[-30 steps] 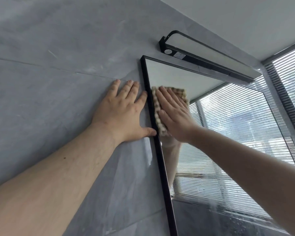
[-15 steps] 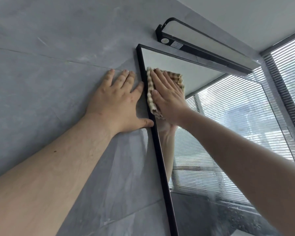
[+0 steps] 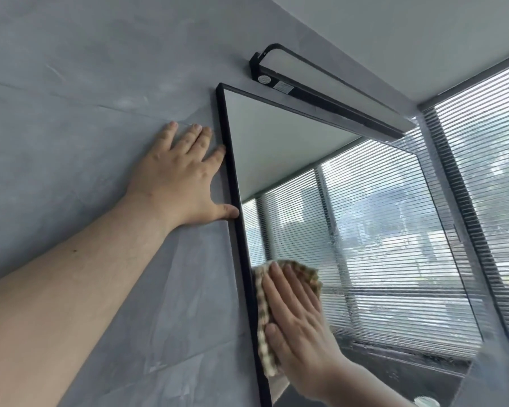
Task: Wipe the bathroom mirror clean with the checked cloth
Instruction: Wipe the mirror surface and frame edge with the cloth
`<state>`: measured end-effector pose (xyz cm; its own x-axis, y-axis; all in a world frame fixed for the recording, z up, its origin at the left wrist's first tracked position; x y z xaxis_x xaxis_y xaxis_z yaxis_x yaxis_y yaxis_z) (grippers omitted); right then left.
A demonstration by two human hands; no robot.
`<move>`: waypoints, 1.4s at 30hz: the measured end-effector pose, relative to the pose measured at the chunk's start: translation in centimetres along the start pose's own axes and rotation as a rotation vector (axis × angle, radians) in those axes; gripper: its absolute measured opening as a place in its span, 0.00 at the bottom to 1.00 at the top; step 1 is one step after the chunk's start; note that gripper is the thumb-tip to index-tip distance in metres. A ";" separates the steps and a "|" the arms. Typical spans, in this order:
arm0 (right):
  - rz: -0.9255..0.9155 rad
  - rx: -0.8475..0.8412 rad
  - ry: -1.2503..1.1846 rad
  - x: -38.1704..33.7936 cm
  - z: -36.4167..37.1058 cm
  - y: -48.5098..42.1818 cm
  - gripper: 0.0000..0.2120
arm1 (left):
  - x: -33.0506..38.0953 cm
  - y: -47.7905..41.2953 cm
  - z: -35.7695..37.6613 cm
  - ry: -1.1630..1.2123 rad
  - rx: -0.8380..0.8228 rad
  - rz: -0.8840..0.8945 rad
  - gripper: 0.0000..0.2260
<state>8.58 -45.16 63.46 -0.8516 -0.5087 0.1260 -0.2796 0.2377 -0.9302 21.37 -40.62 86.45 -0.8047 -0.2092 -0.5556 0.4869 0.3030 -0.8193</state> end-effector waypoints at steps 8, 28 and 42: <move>0.105 0.021 -0.019 1.3 -1.8 -5.9 0.29 | 0.5 0.3 -0.6 0.016 0.037 0.021 0.52; 0.206 -0.009 -0.001 2.2 2.4 6.5 0.28 | 3.4 2.7 0.6 0.066 -0.100 0.101 0.62; 0.321 0.036 -0.064 2.7 -2.6 -8.3 0.31 | 3.5 2.7 0.7 0.081 -0.107 0.081 0.61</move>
<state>7.43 -46.33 72.38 -0.8640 -0.4637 -0.1961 0.0153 0.3652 -0.9308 20.08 -41.20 82.19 -0.7914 -0.1054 -0.6021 0.5158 0.4137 -0.7503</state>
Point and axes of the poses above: each hand's wrist, its own y-axis away from the middle knuckle, its own z-axis out of the palm, x = y × z, the point moved 8 cm from there along -y, towards the middle knuckle, and after that the axes turned 1 degree about y, right-handed, at the moved point
